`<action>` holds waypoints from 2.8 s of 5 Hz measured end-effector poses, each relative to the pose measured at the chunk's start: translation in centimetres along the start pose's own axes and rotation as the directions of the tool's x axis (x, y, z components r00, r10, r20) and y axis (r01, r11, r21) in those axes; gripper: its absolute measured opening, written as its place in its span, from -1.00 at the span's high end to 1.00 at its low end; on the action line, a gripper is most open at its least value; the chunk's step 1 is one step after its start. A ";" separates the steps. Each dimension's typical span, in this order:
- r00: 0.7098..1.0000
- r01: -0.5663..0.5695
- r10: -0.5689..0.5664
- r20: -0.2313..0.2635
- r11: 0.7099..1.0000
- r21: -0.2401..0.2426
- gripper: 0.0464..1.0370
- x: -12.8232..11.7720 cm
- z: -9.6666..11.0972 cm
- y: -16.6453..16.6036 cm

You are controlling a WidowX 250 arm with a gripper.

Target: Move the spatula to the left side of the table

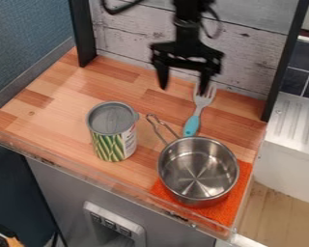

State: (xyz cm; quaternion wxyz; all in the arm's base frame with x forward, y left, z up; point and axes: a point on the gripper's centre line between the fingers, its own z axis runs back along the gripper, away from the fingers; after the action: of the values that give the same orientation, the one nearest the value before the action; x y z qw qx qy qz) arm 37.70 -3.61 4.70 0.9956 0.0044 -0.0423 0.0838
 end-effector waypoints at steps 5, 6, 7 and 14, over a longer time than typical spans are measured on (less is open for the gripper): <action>0.996 -0.023 0.027 -0.090 0.999 0.041 -0.72 -3.5 -4.0 -1.8; 0.996 -0.016 0.019 -0.082 0.999 0.036 -0.14 -3.7 -4.2 -2.1; 0.996 -0.012 0.015 -0.083 0.999 0.033 0.39 -3.9 -4.1 -2.2; 0.987 -0.139 0.144 -0.073 0.988 0.071 0.43 -4.9 5.0 20.6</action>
State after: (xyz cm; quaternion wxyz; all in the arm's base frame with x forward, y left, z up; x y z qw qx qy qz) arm 29.05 15.82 9.35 0.9873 0.0306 -0.0009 0.1558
